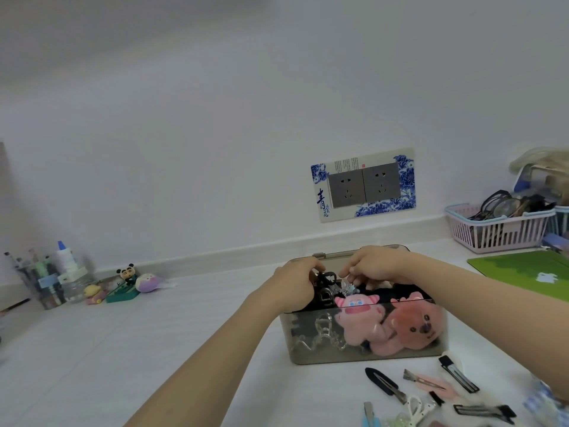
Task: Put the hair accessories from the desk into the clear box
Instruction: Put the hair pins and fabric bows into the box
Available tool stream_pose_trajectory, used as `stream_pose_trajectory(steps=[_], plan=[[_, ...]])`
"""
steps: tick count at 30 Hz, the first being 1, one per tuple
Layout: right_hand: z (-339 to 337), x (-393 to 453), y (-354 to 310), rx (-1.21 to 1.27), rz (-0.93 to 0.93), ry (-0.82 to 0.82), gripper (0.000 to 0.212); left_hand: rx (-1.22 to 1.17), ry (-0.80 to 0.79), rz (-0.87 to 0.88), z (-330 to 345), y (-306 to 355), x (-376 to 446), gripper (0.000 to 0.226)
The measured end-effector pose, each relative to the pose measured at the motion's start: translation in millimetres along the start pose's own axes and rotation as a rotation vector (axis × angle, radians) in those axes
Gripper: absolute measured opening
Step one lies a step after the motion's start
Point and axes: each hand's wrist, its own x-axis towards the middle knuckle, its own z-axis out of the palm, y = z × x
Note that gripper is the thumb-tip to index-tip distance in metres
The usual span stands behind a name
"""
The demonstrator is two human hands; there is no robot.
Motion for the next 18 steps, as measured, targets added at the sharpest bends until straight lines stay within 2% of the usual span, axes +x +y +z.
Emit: stream_pose_trajectory(steps=[6, 11, 18], plan=[[-3, -8, 2, -0.007, -0.054, 0.047, 0.024, 0.085, 0.059, 0.036, 2, 1, -3, 0.051], [-2, -21, 0, -0.183, -0.132, 0.032, 0.030, 0.068, 0.067, 0.071, 5, 2, 1, 0.043], [-10, -45, 8, -0.120, -0.213, 0.160, 0.033, 0.039, 0.119, 0.100, 6, 12, -8, 0.039]])
